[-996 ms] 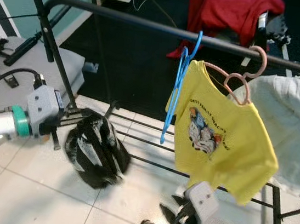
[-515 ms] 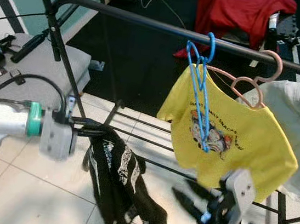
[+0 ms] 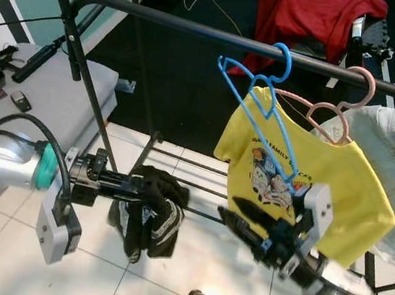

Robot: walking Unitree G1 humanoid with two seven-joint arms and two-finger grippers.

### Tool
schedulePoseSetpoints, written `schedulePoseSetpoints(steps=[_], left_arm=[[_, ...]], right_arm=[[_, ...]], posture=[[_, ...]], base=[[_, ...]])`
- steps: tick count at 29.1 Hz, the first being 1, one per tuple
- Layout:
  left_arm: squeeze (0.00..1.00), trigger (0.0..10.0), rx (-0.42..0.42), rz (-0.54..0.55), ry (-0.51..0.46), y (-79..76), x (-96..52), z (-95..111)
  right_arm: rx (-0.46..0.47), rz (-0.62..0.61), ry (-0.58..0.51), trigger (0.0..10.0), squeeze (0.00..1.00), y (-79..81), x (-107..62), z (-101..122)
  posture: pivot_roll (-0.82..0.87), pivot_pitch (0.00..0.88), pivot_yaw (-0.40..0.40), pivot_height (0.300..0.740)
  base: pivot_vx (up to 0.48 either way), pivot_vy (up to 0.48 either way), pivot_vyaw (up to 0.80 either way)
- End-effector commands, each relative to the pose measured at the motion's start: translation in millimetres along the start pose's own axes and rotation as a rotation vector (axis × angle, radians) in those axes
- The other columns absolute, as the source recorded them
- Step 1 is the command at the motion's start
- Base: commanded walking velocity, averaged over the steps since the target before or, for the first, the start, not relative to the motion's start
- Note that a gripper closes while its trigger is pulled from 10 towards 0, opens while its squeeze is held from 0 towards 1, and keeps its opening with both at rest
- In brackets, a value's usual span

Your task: Hang hanger

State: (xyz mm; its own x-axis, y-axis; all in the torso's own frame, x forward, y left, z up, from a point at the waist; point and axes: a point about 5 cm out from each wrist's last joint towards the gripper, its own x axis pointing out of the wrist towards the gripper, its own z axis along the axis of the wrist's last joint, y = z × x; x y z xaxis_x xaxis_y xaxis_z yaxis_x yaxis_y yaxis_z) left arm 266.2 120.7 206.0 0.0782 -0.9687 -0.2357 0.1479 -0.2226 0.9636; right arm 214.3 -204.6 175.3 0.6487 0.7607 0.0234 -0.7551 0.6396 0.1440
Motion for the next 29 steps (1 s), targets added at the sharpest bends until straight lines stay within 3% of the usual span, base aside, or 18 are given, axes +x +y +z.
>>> schedulePoseSetpoints(steps=[1,2,3,4,5,7,8,13,16,18,19,29], left_arm=[[0.0,10.0,0.021,0.007,-0.016,-1.4,0.7,1.5],[0.0,10.0,0.021,0.007,-0.016,-1.4,0.7,1.5],[0.0,10.0,0.021,0.008,-0.016,-2.5,1.0,1.2],[0.0,10.0,0.024,0.018,-0.026,-3.3,3.5,1.4],[0.0,10.0,0.024,0.023,-0.03,-3.1,4.6,1.4],[0.0,10.0,0.024,0.027,-0.041,-2.7,5.0,1.2],[0.0,10.0,0.027,0.027,-0.045,-2.3,5.2,1.2],[0.0,10.0,0.039,0.042,-0.063,-0.7,6.1,1.0],[0.0,10.0,0.054,0.051,-0.075,0.1,6.8,1.4],[0.0,10.0,0.063,0.055,-0.082,1.0,6.6,2.4],[0.0,10.0,0.07,0.062,-0.089,2.6,6.2,3.8],[0.0,10.0,0.121,0.093,-0.14,14.4,6.4,11.9]], right_arm=[[-0.01,0.029,0.015,10.0,0.0,4.6,0.8,0.8],[-0.01,0.029,0.015,10.0,0.0,4.6,0.8,0.8],[-0.068,0.072,0.057,10.0,0.0,10.4,4.6,1.6],[-0.232,0.201,0.227,10.0,0.46,25.8,9.4,-6.0],[-0.301,0.244,0.287,10.0,0.46,30.1,9.5,-9.5],[-0.347,0.269,0.326,10.0,0.46,31.6,9.8,-11.5],[-0.356,0.282,0.345,10.0,1.0,31.4,8.8,-12.2],[-0.382,0.311,0.412,10.0,1.0,27.0,4.9,-15.9],[-0.449,0.297,0.455,10.0,1.0,19.3,4.7,-21.7],[-0.491,0.27,0.467,10.0,0.95,12.5,6.5,-25.5],[-0.526,0.242,0.471,10.0,0.0,5.1,9.0,-29.1],[-0.722,0.145,0.448,10.0,0.0,-20.7,30.4,-42.1]], posture=[[-0.14,0.082,0.123,0.74],[-0.14,0.082,0.123,0.74],[-0.14,0.085,0.126,0.74],[-0.15,0.09,0.123,0.74],[-0.15,0.09,0.123,0.74],[-0.15,0.09,0.123,0.74],[-0.15,0.092,0.12,0.74],[-0.15,0.096,0.12,0.74],[-0.14,0.098,0.118,0.74],[-0.14,0.098,0.121,0.74],[-0.13,0.098,0.121,0.74],[-0.1,0.103,0.118,0.74]], base=[[0.0,0.0,0.0],[0.0,0.0,0.0],[0.0,0.0,0.0],[0.0,0.0,0.0],[0.0,0.0,0.0],[0.0,0.0,0.0],[0.0,0.0,0.0],[0.0,0.0,0.0],[0.0,0.0,0.0],[0.0,0.0,0.0],[0.0,0.0,0.0],[0.0,0.0,0.0]])
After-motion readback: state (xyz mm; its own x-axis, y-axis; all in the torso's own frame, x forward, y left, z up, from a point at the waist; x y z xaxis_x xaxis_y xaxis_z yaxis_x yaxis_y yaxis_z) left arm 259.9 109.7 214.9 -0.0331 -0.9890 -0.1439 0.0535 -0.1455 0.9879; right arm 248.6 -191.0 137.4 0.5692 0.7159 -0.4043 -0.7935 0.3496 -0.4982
